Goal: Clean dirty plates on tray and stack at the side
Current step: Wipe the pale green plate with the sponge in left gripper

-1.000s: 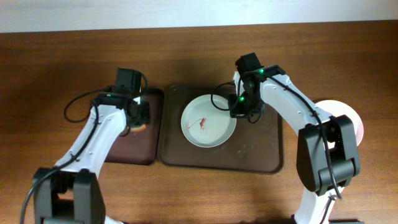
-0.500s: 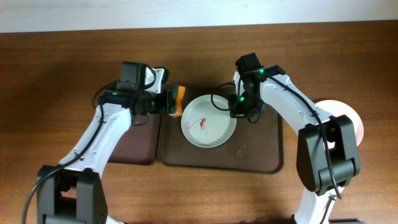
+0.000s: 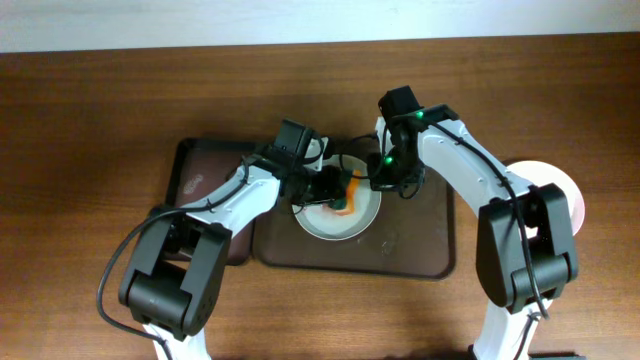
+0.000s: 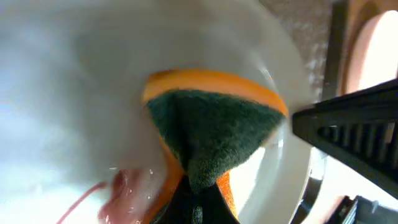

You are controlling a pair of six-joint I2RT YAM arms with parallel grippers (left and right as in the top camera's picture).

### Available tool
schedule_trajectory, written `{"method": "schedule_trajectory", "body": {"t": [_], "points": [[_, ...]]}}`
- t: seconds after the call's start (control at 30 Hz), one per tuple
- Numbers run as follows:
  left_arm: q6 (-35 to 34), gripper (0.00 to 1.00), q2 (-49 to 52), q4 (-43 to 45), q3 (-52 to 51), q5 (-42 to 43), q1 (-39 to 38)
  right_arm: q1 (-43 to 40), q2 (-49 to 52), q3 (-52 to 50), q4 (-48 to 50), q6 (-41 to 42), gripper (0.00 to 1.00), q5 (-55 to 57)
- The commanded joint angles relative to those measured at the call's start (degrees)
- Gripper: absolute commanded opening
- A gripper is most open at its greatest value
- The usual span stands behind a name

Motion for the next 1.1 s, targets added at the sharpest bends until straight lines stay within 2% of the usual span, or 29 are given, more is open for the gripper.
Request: {"method": "schedule_trajectory", "body": {"t": [0.0,0.2,0.43,0.5,0.63,0.73,0.83,0.9,1.0,1.07], "points": [[-0.66,0.0,0.92,-6.67,0.33,-8.74,2.6,0.31,0.46,-0.24,-0.02,0.5,0.04,-0.07],[3.76,0.0,0.46,-14.71,0.33,-11.67,5.73,0.31,0.46,-0.24,-0.02,0.5,0.04,-0.04],[6.21,0.0,-10.67,-16.06,1.14,-29.59,5.73,0.31,0.46,-0.24,-0.09,0.5,0.04,0.13],[6.23,0.0,-13.33,-16.41,1.14,-29.64,5.73,0.31,0.46,-0.24,-0.22,0.5,0.04,0.13],[5.79,0.0,-15.56,-16.24,1.11,-22.25,5.6,0.31,0.46,-0.24,-0.42,0.5,0.04,0.13],[-0.48,0.0,-15.41,-16.28,1.07,-20.74,5.62,0.31,0.46,-0.24,-0.46,0.5,0.04,0.13],[-3.58,0.0,-15.19,-16.26,1.05,-19.78,3.72,0.31,0.46,-0.24,-0.83,0.5,0.04,0.13],[-11.17,0.0,-14.21,-16.33,1.05,-18.84,1.4,0.31,0.46,-0.24,-0.87,0.52,0.04,0.13],[-18.36,0.0,-11.93,-15.69,1.05,-16.57,-0.94,0.31,0.46,-0.24,-1.11,0.76,0.04,0.11],[-19.39,0.0,-8.9,-13.31,1.05,-15.08,-2.75,0.31,0.46,-0.24,-1.33,0.76,0.04,0.11]]}}
